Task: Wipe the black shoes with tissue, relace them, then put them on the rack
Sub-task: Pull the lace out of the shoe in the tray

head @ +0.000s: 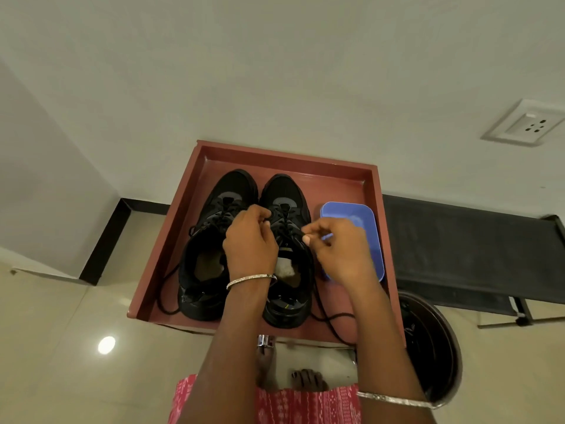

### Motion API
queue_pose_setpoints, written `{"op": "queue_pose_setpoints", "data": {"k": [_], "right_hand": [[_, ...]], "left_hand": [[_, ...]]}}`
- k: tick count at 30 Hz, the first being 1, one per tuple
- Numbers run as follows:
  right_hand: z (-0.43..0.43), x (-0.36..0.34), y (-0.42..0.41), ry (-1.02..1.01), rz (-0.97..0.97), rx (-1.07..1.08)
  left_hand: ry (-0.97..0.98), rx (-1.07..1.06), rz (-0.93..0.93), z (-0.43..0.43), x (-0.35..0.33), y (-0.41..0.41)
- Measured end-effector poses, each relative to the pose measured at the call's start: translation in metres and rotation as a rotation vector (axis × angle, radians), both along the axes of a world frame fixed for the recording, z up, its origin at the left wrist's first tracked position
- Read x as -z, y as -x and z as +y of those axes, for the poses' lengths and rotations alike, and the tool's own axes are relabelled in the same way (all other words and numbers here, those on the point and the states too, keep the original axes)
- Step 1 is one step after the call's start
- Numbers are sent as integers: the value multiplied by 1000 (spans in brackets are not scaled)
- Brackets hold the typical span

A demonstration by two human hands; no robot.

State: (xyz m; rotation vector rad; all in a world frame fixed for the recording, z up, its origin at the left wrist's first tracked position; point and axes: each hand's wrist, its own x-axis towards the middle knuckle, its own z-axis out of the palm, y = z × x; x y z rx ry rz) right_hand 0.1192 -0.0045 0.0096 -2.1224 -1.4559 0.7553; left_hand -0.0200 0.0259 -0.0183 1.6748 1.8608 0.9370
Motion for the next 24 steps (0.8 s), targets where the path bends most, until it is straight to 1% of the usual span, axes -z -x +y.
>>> {"op": "queue_pose_setpoints", "data": {"k": [3, 6, 10, 13, 17, 19, 21, 24], "right_hand": [[18, 26, 12, -104, 37, 21], [29, 37, 12, -89, 55, 0], [31, 43, 10, -116, 99, -2], [34, 47, 11, -125, 25, -38], [32, 49, 11, -168, -137, -175], [30, 49, 10, -169, -157, -205], [28, 49, 6, -169, -114, -218], [24, 46, 1, -181, 2, -215]], "left_hand": [[115, 48, 42, 1, 6, -4], [176, 82, 37, 2, 9, -4], [214, 54, -19, 5, 14, 3], [229, 47, -33, 5, 16, 3], [244, 46, -54, 4, 15, 3], [251, 58, -54, 4, 16, 2], [252, 70, -54, 3, 15, 0], [262, 78, -53, 3, 15, 0]]}}
